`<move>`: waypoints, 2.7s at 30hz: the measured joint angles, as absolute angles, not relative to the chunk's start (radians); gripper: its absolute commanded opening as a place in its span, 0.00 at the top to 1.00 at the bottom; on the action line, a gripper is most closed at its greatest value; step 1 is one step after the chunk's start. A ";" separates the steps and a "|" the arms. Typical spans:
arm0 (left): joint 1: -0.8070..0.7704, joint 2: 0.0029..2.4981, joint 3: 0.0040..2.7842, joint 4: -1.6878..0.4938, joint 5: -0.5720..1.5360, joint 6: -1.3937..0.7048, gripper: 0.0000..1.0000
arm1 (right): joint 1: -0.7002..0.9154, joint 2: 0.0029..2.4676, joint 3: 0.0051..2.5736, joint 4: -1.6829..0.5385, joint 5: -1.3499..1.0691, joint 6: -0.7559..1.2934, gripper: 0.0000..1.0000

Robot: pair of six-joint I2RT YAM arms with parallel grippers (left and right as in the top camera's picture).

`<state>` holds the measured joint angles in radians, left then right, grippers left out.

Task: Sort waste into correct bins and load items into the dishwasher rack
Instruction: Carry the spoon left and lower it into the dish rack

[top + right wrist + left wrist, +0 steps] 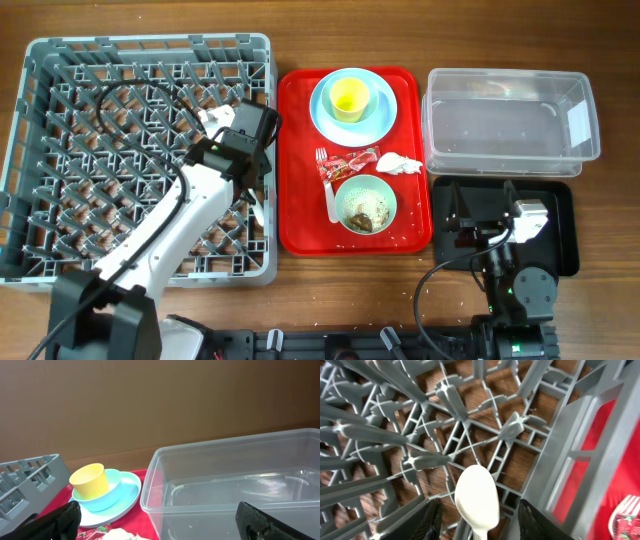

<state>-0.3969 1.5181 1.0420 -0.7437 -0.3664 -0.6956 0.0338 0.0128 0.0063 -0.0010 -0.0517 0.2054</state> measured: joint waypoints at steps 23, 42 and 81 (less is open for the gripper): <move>-0.390 1.404 1.040 -0.688 -0.434 -0.679 0.96 | 0.034 0.013 0.006 -0.001 -0.052 0.205 0.00; -0.392 1.354 1.039 -0.462 -0.509 -0.371 0.94 | 0.034 0.013 0.006 -0.001 -0.052 0.205 0.00; -0.357 1.548 1.038 -0.389 -0.118 -0.385 0.61 | 0.034 0.013 0.006 -0.001 -0.052 0.205 0.00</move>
<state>-0.3573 1.5478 1.0382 -0.3893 -0.1181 -0.3847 0.0338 0.0128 0.0063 -0.0013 -0.0517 0.2050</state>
